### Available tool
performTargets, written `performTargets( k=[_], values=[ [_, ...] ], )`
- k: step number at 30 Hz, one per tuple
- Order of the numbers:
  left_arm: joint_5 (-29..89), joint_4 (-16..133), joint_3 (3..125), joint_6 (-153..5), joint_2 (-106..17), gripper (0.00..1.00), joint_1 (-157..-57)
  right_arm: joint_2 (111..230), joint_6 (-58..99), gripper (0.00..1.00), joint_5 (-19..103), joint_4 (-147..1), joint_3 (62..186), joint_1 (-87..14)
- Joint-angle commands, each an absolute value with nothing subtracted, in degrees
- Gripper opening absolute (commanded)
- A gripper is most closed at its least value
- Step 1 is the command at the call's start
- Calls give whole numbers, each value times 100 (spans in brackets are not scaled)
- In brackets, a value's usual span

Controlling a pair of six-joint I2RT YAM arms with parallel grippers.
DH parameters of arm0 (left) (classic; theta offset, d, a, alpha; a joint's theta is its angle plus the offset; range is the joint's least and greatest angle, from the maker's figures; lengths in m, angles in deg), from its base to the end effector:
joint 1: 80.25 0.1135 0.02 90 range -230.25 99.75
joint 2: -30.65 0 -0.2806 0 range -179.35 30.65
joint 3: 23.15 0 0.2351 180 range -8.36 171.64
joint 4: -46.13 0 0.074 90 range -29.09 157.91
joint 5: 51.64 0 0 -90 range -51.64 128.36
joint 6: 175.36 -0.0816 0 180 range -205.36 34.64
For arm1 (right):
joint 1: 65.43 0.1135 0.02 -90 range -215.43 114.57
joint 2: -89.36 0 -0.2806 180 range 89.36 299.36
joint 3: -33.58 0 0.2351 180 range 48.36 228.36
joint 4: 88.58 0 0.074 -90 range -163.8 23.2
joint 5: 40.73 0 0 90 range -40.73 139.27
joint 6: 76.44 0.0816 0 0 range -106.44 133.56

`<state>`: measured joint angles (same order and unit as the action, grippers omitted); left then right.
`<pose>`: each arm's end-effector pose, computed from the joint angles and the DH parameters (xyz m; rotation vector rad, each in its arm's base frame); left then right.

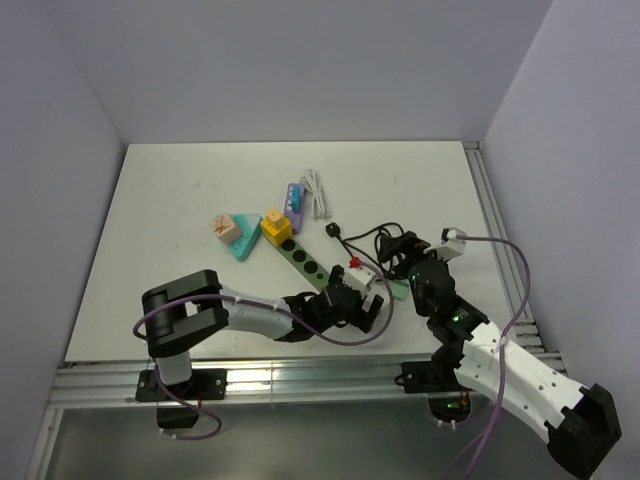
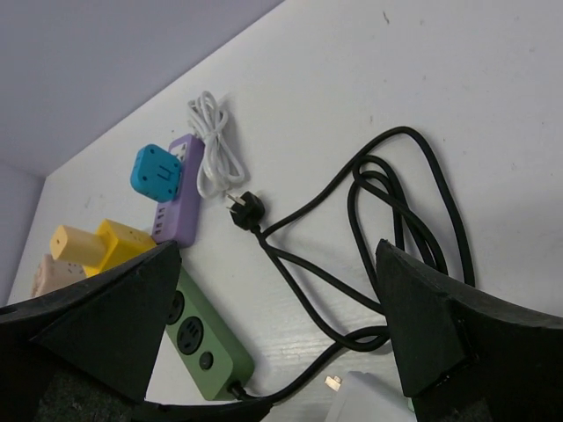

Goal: Insert the plug
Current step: Pick up the plug from the center of the board.

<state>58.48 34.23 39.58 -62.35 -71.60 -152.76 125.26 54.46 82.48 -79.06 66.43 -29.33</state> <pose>0.1453 -0.3677 0.1683 0.6678 1.9819 -0.6840 0.1607 0.0619 0.2346 0.4850 1.7090 0.4589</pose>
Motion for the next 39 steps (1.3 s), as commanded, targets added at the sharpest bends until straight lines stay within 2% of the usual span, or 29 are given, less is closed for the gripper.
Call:
performTargets(
  k=[1,11,13,17,18,20,21,24,29,33,39],
  values=[
    [5690,3410,4401,-6558,-7392,99,-15434,12654,5469,98,8425,-7925,6726,-2966],
    [5663,3709,5026,-6497,-8052,99,-15522,12215,5513,98,8513,-7776,6594,-2992],
    [5821,3797,5114,-6462,-8140,96,-15522,12197,5522,98,8513,-7775,6585,-3001],
    [5954,3815,5105,-6444,-8149,80,-15522,12232,5531,98,8504,-7793,6576,-3010],
    [5997,3806,5096,-6435,-8149,70,-15522,12250,5531,98,8504,-7793,6576,-3018],
    [6076,3823,5105,-6426,-8141,58,-15514,12267,5539,98,8513,-7793,6585,-3018],
    [6112,3832,5096,-6426,-8106,46,-15514,12267,5539,98,8521,-7776,6585,-3027],
    [6217,3806,4930,-6400,-7878,33,-15514,12259,5539,98,8530,-7758,6603,-3036],
    [5561,3692,4324,-6120,-7105,22,-15234,12451,5425,97,8242,-7828,6673,-3036],
    [4497,3481,3394,-5646,-6009,6,-14671,12829,5171,97,7846,-7986,6822,-3045],
    [3292,3542,2654,-5241,-4795,5,-13730,13076,4591,94,6643,-8609,6752,-3027]
  ],
)
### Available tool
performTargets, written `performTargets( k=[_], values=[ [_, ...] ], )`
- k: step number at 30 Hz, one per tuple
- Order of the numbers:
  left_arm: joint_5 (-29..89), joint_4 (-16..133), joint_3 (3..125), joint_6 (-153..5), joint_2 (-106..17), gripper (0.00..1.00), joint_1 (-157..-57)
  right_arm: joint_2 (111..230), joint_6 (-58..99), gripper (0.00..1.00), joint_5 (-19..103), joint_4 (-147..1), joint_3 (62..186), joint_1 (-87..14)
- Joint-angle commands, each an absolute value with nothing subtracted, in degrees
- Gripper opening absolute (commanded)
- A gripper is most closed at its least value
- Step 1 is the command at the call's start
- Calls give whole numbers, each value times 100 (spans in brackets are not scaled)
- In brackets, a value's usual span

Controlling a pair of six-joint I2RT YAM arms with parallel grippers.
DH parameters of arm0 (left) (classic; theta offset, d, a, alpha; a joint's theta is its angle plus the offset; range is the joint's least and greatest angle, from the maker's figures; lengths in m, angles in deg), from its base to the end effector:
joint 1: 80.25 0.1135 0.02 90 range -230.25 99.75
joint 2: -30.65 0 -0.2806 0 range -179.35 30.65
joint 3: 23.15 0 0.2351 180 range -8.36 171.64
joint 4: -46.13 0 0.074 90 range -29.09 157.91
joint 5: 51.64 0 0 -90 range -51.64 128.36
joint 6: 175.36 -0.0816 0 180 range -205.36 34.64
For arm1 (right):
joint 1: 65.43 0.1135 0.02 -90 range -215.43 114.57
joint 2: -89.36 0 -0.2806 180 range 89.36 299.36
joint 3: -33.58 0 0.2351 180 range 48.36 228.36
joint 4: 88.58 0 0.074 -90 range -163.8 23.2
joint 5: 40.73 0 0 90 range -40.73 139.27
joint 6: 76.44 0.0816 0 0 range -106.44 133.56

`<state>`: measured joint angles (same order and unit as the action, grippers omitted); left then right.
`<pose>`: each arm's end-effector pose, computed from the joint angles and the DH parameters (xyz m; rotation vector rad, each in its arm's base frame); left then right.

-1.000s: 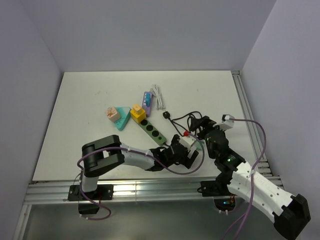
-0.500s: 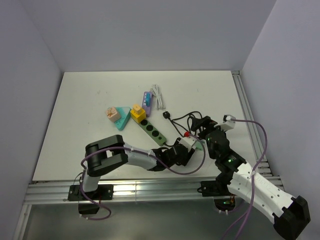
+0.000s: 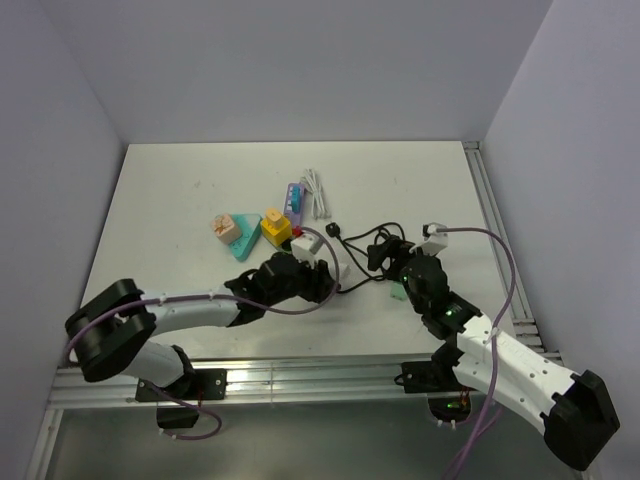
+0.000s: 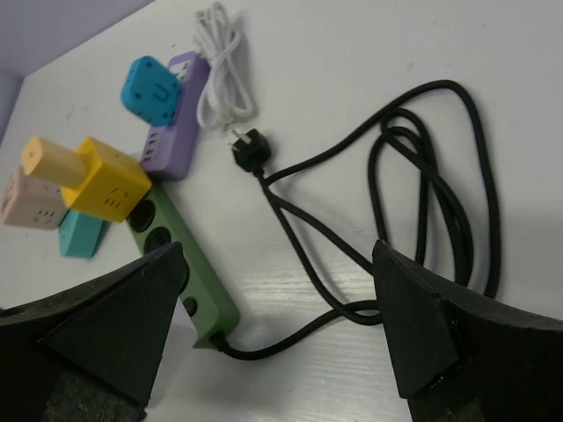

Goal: Insert the plug
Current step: Pick up the plug from the center of the board.

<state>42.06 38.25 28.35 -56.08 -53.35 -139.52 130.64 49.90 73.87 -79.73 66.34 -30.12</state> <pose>0.1733 -0.2812 0.2015 0.5067 2.0617 -0.9018 0.1690 0.0781 0.2195 0.3128 1.8455 0.4683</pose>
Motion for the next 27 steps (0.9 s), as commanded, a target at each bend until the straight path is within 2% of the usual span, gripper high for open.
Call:
performTargets(
  k=[1,5,10,14,17,21,27],
  values=[
    [3308,3525,2566,-5022,-4679,4,-13564,13111,4608,94,6554,-8628,6770,-3036],
    [2449,3113,2311,-4512,-4546,0,-13072,13155,4660,94,5956,-8707,6875,-3018],
    [1211,1848,2012,-3870,-4800,0,-12570,13339,5485,96,5158,-8839,7033,-3027],
    [971,1459,1827,-3693,-4792,0,-12411,13621,6329,96,4849,-8453,7446,-2992],
    [1023,1494,1774,-3754,-4660,0,-12393,13708,6769,96,5153,-8145,7674,-2773],
    [1050,1459,1713,-3833,-4476,0,-12367,13989,7419,89,5445,-7462,8086,-2431],
    [1163,1520,1590,-4027,-4099,0,-12323,14131,7272,87,6076,-7082,8325,-2157]
  ],
)
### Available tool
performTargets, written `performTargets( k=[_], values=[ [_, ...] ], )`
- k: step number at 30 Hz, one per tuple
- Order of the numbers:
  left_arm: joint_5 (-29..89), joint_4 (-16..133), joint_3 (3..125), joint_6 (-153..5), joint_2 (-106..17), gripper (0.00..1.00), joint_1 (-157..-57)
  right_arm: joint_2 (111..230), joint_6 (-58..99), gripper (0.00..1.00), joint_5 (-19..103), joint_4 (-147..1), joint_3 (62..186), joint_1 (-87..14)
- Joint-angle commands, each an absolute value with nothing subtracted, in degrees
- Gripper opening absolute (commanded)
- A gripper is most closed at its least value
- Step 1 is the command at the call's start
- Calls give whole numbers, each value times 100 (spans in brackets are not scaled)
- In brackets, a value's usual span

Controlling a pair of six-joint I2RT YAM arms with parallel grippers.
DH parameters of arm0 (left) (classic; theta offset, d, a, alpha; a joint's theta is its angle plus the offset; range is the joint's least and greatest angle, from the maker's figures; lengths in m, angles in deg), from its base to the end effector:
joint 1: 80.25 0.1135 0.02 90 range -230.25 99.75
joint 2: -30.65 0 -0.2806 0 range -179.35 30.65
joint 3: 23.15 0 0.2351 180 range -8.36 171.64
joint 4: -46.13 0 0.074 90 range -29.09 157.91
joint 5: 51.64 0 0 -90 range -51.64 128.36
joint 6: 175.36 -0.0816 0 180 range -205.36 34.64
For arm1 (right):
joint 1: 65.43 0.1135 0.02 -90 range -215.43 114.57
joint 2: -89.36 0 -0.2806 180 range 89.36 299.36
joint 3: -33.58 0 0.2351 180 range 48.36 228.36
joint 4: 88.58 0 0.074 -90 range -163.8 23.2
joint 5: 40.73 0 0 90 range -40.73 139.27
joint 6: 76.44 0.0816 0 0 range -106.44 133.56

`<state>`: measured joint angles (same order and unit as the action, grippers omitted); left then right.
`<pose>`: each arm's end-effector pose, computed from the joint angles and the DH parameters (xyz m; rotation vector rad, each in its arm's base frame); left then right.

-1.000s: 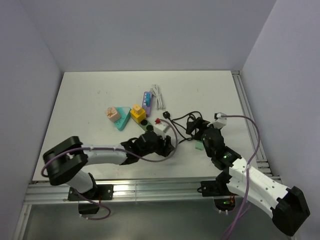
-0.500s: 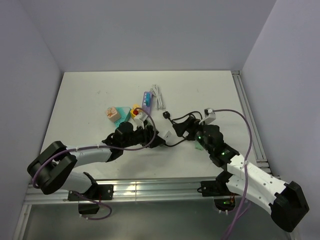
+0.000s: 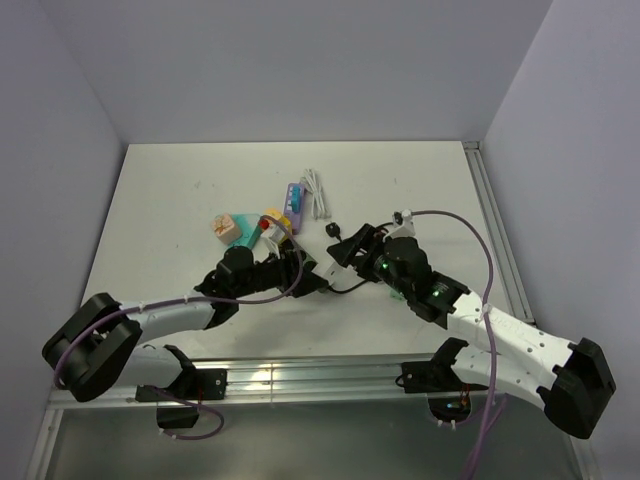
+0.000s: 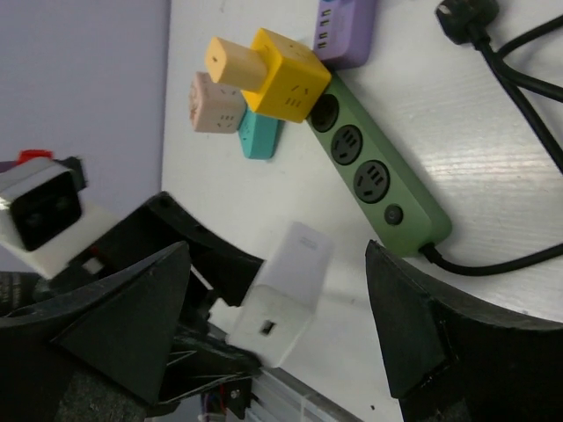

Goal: Insert the plug
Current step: Pick up the plug from the center of the board.

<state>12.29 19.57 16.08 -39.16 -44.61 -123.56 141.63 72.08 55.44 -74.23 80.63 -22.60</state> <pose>0.1821 -0.2209 0.2223 0.3328 1.9572 -1.4821 0.1736 0.1490 0.2621 0.3596 2.0348 1.0569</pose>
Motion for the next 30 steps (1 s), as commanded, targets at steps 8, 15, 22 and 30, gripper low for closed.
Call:
performTargets(
  k=[8,15,22,30],
  values=[
    [1445,1688,1344,-4263,-3571,0,-12244,14306,7156,88,5833,-6897,8623,-2157],
    [1568,1485,1291,-4783,-3596,0,-12244,14693,7517,85,5542,-6879,8800,-2131],
    [1639,1336,1440,-4976,-3842,0,-12244,14904,7675,77,5410,-6809,8967,-1981],
    [1595,1108,1598,-5126,-4264,0,-12244,15053,7807,71,5375,-6818,9037,-1885]
  ],
)
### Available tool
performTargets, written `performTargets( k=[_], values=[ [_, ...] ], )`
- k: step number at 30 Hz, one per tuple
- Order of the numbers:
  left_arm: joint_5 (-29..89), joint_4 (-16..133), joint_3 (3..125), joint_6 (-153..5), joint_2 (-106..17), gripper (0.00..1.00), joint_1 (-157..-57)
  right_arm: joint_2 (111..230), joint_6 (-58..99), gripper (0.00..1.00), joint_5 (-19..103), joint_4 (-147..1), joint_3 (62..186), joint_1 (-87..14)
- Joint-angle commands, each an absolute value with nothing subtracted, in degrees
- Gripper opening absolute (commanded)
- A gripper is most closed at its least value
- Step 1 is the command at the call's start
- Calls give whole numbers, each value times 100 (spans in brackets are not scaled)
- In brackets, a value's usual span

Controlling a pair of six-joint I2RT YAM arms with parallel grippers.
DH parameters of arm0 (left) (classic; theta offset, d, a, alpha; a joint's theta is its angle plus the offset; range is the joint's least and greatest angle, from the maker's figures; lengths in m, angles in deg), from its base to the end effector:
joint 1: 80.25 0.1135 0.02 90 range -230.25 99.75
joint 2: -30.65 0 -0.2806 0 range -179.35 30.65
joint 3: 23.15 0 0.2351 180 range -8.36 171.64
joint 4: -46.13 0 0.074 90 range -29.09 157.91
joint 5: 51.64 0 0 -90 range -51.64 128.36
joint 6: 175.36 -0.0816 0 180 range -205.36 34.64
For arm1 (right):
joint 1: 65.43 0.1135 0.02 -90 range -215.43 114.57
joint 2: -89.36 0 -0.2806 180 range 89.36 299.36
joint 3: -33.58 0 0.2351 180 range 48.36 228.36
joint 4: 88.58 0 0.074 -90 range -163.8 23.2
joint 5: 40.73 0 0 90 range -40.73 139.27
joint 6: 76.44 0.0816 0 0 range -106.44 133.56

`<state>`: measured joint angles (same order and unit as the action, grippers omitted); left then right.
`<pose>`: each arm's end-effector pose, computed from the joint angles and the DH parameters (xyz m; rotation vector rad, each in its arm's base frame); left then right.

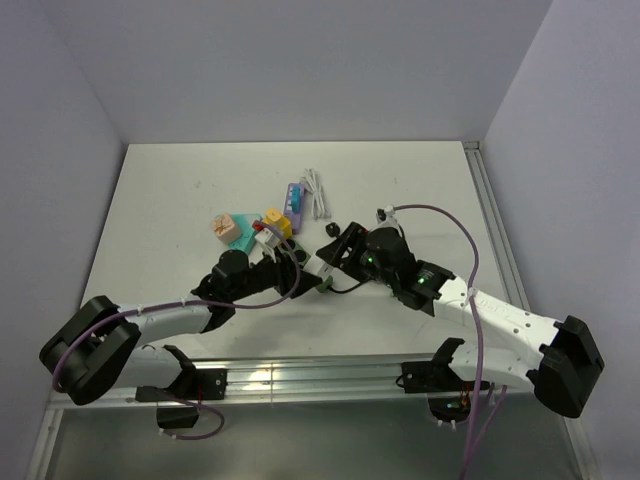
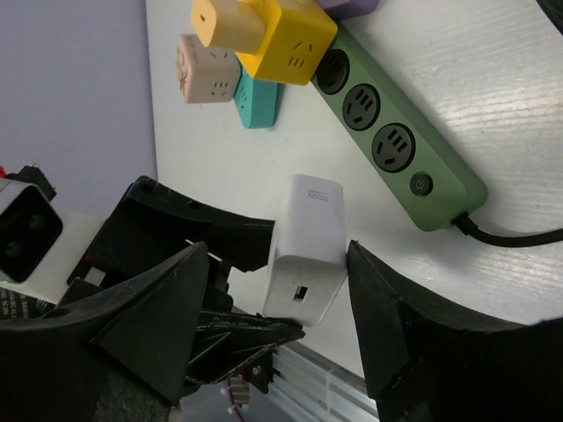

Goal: Insert the plug
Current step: Pick up the plug from the center of the board.

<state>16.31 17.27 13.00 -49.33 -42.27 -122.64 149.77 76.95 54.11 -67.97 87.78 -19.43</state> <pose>0.1818 -0.2074 0.2204 0.4195 1.8452 -1.3085 0.1812 0.1778 0.2620 0.3933 2.1897 1.0618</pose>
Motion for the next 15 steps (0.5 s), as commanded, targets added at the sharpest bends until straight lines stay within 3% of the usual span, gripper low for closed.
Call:
performTargets(
  k=[1,9,15],
  values=[
    [1595,1090,1633,-5143,-4308,0,-12244,15114,7816,71,5349,-6817,9046,-1867],
    [1647,1072,1677,-5293,-4238,0,-12244,15229,7921,71,5340,-6914,8888,-1858],
    [1533,1037,1713,-5319,-4300,0,-12244,15326,7965,31,5366,-7028,8897,-1858]
  ],
)
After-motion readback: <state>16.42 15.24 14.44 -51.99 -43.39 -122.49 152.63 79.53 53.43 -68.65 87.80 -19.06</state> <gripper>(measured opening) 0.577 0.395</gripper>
